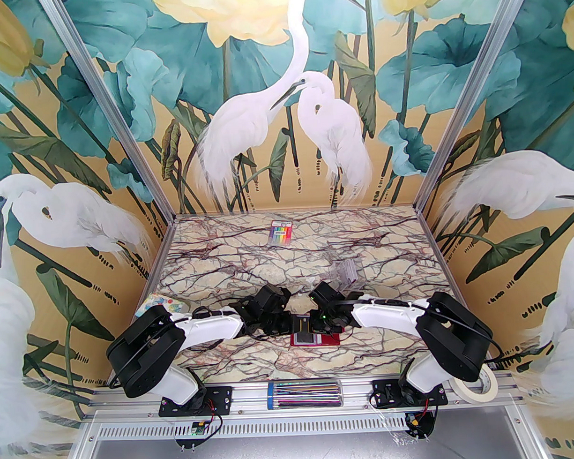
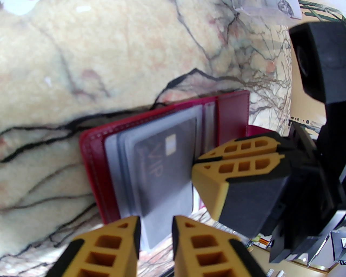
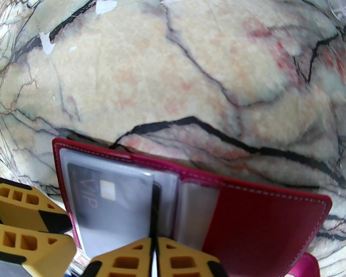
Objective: Put the credit cards into the card holder
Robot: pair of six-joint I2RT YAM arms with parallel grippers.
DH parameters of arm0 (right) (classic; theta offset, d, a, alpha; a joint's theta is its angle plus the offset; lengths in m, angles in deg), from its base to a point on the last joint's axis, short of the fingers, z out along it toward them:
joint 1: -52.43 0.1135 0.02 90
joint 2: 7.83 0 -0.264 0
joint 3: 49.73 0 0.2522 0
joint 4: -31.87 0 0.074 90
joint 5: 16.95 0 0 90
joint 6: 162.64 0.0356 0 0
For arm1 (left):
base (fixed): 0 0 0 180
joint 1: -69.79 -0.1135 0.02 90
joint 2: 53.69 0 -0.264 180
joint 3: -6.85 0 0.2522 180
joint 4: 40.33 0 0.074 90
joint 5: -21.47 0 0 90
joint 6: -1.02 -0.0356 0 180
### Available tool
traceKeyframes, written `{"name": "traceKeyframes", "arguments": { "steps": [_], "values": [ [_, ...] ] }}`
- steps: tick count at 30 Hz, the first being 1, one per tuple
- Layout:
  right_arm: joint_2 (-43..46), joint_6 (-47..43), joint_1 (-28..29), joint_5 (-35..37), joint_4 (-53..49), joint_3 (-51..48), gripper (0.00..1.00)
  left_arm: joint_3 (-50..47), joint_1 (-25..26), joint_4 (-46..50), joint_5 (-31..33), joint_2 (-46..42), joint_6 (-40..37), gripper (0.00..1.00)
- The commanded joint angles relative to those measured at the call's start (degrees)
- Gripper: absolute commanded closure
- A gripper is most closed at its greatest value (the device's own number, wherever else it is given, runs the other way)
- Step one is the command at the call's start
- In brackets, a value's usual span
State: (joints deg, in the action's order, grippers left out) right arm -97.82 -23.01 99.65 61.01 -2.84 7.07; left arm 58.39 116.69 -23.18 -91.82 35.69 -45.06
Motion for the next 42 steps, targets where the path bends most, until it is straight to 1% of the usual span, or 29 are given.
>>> {"name": "traceKeyframes", "arguments": {
  "steps": [1,23,42],
  "values": [
    [-1.1,-0.9,-0.2,0.9,-1.4,-1.3,0.90,1.3,0.8,-0.3,-1.2,1.6,-0.4,0.74],
    [-1.0,-0.6,-0.2,0.8,-0.8,-1.8,0.90,0.2,1.0,2.1,3.1,-2.1,0.1,0.74],
    [-0.6,-0.4,-0.2,0.8,-0.4,-2.2,0.90,0.2,1.1,1.6,2.4,-0.2,0.2,0.75]
  ]
}}
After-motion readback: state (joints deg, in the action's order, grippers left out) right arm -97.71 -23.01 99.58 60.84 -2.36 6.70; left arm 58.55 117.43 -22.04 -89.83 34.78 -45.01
